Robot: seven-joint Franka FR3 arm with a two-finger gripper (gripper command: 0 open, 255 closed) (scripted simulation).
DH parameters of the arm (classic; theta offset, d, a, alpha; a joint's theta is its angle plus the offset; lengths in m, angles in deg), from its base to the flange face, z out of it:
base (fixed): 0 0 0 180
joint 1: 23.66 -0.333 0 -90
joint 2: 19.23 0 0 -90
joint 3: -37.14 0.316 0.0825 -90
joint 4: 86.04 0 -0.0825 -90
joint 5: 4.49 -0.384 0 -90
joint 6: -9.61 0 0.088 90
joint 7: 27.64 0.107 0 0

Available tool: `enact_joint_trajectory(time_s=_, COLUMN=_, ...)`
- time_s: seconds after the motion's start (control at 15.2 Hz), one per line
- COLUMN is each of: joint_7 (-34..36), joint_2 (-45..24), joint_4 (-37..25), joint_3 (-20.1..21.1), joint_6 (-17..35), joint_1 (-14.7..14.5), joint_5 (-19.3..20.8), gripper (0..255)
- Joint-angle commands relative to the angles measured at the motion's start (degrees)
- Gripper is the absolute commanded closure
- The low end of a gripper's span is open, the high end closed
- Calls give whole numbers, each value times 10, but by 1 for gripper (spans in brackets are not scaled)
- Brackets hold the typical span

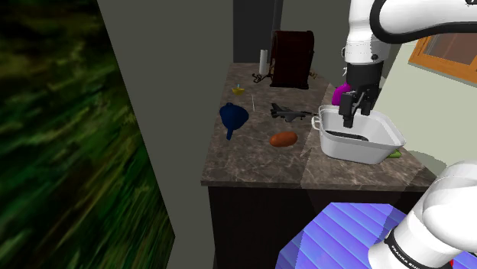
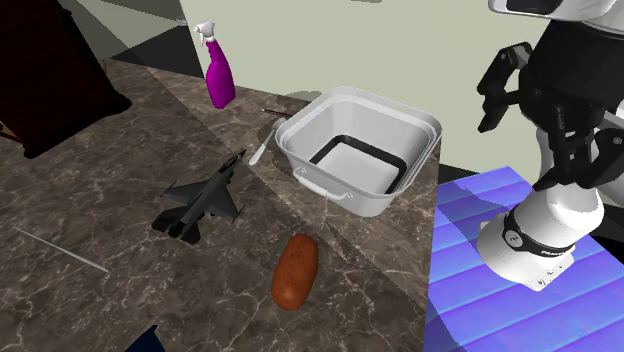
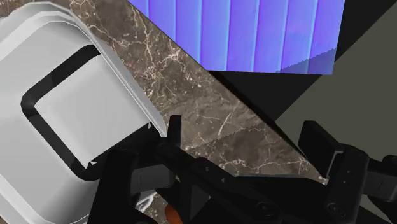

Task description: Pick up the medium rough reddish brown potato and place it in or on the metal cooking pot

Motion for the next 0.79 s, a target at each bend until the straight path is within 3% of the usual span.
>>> enact_joint_trajectory(time_s=0.0, joint_7=0, joint_2=0, joint_4=0, joint_3=0, joint_6=0, joint_1=0, joint_5=0, gripper=0)
enact_joint_trajectory(time_s=0.73, joint_7=-280, joint_2=-101, joint_4=72, joint_3=-139, joint_6=267, joint_1=-44, joint_5=72, gripper=0)
